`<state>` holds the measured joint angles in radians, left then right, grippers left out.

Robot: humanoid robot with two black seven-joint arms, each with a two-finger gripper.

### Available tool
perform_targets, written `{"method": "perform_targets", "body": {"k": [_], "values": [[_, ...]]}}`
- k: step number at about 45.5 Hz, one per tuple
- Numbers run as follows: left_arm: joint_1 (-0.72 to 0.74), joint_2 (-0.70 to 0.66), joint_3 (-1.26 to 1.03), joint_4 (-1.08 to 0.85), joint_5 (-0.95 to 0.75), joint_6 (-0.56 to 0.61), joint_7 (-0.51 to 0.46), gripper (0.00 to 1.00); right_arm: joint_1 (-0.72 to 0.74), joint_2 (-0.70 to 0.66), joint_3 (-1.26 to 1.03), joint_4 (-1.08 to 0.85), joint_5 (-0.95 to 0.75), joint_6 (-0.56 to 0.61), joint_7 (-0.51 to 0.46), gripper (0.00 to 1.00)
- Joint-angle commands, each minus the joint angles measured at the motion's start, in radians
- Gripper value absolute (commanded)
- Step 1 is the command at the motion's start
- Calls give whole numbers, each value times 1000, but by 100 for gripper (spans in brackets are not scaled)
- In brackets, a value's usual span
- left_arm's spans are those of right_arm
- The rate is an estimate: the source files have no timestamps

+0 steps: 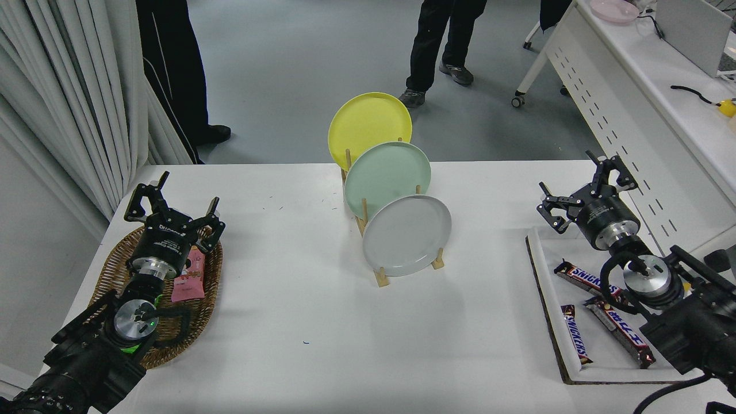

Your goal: Place the plate on the table

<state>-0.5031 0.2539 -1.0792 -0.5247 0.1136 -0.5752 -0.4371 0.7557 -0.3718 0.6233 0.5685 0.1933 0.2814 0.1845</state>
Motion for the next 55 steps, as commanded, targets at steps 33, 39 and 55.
{"method": "perform_targets", "body": {"k": [33,39,55], "values": [[0,-1,1,0,0,0,0,100,341,-119,-812,240,5,13,-4,99],[0,-1,1,0,0,0,0,100,384,-134,-860,283,6,1,-5,99],[0,-1,1,0,0,0,0,100,453,-119,-844,307,5,-1,-186,99]]}}
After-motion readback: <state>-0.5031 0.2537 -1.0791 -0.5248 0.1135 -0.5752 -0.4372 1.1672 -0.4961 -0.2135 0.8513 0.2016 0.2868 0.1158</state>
